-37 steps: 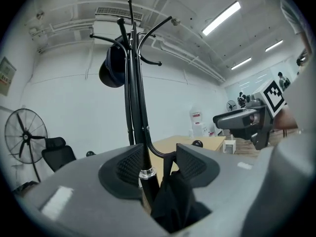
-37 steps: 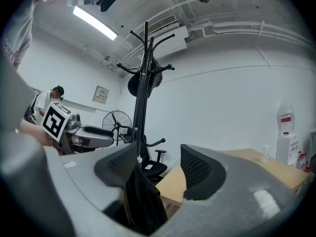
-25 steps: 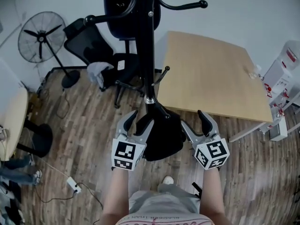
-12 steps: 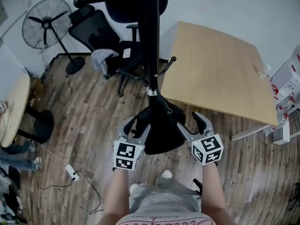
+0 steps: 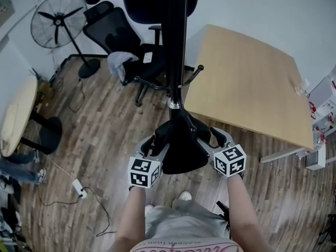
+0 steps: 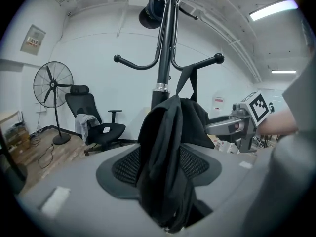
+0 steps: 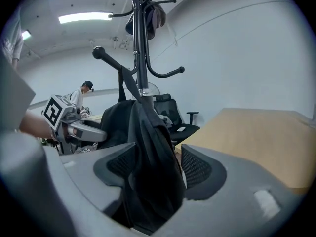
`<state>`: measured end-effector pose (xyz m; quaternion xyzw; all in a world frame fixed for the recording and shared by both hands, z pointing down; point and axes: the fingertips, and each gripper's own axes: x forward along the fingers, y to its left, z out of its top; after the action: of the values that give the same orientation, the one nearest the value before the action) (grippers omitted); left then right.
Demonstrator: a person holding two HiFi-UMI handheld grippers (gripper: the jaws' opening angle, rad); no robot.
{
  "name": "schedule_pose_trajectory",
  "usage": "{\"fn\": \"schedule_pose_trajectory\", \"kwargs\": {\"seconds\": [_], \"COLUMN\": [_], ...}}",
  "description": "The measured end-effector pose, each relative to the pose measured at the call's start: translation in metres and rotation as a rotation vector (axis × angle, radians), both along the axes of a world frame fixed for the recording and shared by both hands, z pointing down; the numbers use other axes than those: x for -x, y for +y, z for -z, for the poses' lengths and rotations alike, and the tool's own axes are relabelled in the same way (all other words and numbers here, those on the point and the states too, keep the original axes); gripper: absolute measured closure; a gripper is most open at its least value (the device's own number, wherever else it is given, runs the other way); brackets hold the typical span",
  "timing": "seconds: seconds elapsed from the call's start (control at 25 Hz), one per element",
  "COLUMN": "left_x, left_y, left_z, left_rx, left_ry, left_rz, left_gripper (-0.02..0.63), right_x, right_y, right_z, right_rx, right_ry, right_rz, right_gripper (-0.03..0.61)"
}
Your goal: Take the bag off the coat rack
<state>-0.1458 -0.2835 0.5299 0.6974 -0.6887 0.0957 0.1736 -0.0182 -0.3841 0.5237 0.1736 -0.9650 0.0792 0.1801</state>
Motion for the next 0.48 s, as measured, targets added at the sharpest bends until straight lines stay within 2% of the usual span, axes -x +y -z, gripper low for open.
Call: {"fn": "schedule_pose_trajectory", "kwargs": {"seconds": [0.16, 0.32, 0.4, 0.48], "left_x": [0.002, 0.003, 0.001, -0.001], "left_y": [-0.005, -0.009, -0.01, -0.01], "left_z": [-0.01, -0.014, -0.014, -0.015], "left_rx": [0.02, 0.021, 0.026, 0.029], "left_ry": [0.024, 0.054, 0.051, 0.04], "left_rz": [0.005, 0.009, -0.003, -0.011], "left_gripper": [0.353, 0.359, 0.387, 0.43], "right_x": [0.012, 0.023, 0.026, 0.027], "right_y": [-0.001, -0.003, -0.004, -0.006], "right_z": [-0.007, -0.014, -0.016, -0.016], "right_rx": [0.059, 0.079, 0.087, 0.087], "right_ry": [0.004, 0.023, 0.024, 0.023], "right_rz": [0.086, 0.124, 0.123, 0.11], "right_gripper": [0.293, 0.293, 0.3, 0.346]}}
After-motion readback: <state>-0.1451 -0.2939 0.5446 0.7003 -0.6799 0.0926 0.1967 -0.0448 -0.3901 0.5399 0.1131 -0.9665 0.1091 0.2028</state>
